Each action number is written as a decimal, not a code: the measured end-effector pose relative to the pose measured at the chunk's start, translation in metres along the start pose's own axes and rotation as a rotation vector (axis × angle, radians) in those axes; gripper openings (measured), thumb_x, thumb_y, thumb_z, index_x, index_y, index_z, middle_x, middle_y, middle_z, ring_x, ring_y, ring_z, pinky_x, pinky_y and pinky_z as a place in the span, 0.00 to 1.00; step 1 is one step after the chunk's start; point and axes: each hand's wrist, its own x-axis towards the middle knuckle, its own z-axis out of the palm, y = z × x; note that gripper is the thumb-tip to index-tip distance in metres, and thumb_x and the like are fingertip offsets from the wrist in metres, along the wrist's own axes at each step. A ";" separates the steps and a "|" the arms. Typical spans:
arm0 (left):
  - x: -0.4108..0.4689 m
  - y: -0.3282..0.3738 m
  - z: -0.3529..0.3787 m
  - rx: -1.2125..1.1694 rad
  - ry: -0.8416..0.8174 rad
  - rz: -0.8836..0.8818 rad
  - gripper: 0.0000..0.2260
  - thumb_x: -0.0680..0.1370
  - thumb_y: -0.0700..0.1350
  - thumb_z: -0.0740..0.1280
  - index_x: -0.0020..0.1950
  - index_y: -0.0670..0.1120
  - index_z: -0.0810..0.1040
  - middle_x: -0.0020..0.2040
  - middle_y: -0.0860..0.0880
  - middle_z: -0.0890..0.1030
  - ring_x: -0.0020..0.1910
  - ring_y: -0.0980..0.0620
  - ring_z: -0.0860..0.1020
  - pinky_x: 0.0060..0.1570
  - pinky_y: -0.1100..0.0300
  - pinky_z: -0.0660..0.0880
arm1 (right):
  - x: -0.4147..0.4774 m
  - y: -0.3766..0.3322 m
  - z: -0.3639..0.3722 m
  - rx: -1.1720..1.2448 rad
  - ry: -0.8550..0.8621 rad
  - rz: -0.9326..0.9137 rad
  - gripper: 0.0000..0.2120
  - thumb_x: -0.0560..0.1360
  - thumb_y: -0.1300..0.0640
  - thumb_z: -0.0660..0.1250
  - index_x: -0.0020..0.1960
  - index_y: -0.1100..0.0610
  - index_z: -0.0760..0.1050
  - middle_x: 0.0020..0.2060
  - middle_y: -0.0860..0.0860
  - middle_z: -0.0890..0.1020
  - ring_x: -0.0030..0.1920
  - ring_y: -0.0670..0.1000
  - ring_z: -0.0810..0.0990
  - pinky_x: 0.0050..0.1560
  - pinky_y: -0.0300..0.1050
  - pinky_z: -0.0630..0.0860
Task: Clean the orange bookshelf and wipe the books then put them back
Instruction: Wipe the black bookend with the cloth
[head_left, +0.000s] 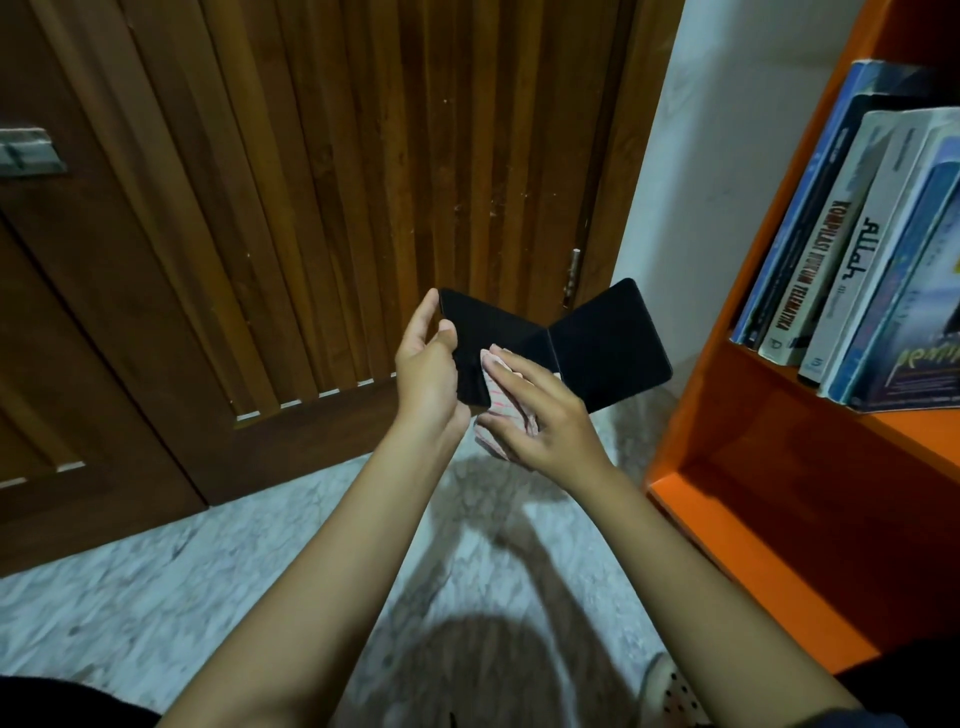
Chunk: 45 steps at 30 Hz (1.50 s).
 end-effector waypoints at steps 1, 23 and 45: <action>-0.001 0.002 0.001 0.008 -0.002 -0.005 0.18 0.81 0.38 0.57 0.65 0.57 0.73 0.70 0.48 0.70 0.69 0.45 0.68 0.67 0.44 0.67 | 0.000 0.000 0.001 -0.003 0.012 -0.017 0.25 0.73 0.56 0.70 0.68 0.60 0.70 0.66 0.54 0.73 0.68 0.49 0.70 0.67 0.48 0.70; 0.025 -0.015 -0.034 0.630 -0.406 0.381 0.22 0.82 0.44 0.55 0.73 0.57 0.54 0.69 0.62 0.60 0.69 0.65 0.59 0.65 0.73 0.60 | 0.021 0.000 -0.024 0.840 0.387 0.710 0.15 0.74 0.55 0.66 0.58 0.60 0.76 0.47 0.53 0.82 0.49 0.51 0.81 0.49 0.45 0.77; 0.022 -0.035 -0.047 0.478 -0.398 0.332 0.21 0.80 0.38 0.59 0.69 0.59 0.65 0.72 0.54 0.66 0.71 0.53 0.66 0.71 0.55 0.63 | 0.048 0.007 -0.065 0.517 0.540 0.703 0.10 0.76 0.55 0.66 0.56 0.47 0.78 0.58 0.49 0.80 0.58 0.52 0.79 0.55 0.47 0.77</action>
